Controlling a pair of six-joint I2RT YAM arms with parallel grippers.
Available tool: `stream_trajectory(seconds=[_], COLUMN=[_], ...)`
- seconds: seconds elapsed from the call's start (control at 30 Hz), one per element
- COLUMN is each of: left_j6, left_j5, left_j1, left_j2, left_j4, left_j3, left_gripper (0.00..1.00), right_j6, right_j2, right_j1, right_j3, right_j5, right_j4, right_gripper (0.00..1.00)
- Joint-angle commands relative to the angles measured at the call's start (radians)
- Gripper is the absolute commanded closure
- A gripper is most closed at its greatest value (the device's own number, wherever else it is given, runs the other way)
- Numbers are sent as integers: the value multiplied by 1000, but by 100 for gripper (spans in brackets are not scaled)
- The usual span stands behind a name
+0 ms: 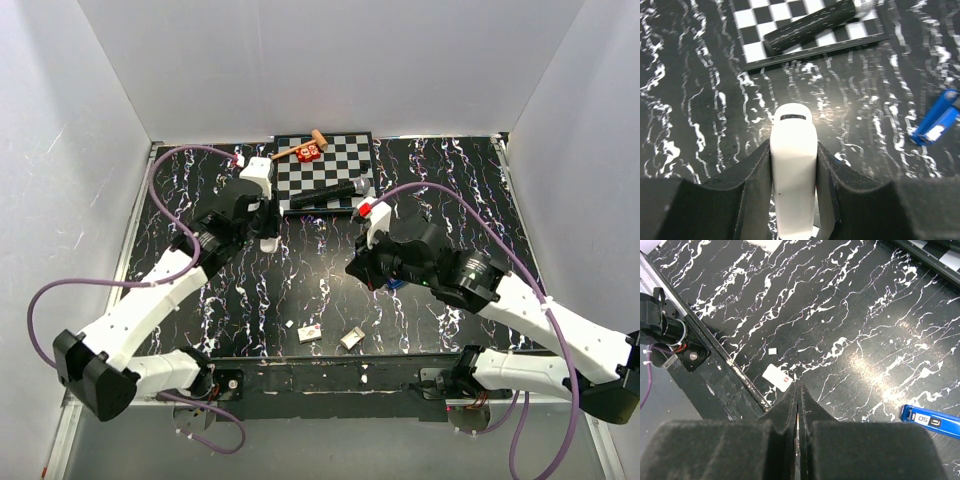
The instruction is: Unload the staples from the stapler
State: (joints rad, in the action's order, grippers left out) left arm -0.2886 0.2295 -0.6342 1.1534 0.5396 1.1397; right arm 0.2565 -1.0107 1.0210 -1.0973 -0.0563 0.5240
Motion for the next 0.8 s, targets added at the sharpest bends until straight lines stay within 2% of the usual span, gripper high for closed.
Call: stream_trajectory(seconds=[0.0,0.17,0.77], left_j6=[-12,-21,-75], left_j5=[100,57,65], left_j1=[54,105,136], left_j2=[66,170,422], left_j4=[25,20,-116], left_j3=[25,14,-80], left_gripper=[100,100,100], right_j6=[39,58,135], right_j2=[-25,-40,-94], right_j1=[-6,-6,-7], right_j3=[2,25,89], right_j5=[-28,-11,49], right_j4=[-13,-32,-85], right_gripper=[99,99,99])
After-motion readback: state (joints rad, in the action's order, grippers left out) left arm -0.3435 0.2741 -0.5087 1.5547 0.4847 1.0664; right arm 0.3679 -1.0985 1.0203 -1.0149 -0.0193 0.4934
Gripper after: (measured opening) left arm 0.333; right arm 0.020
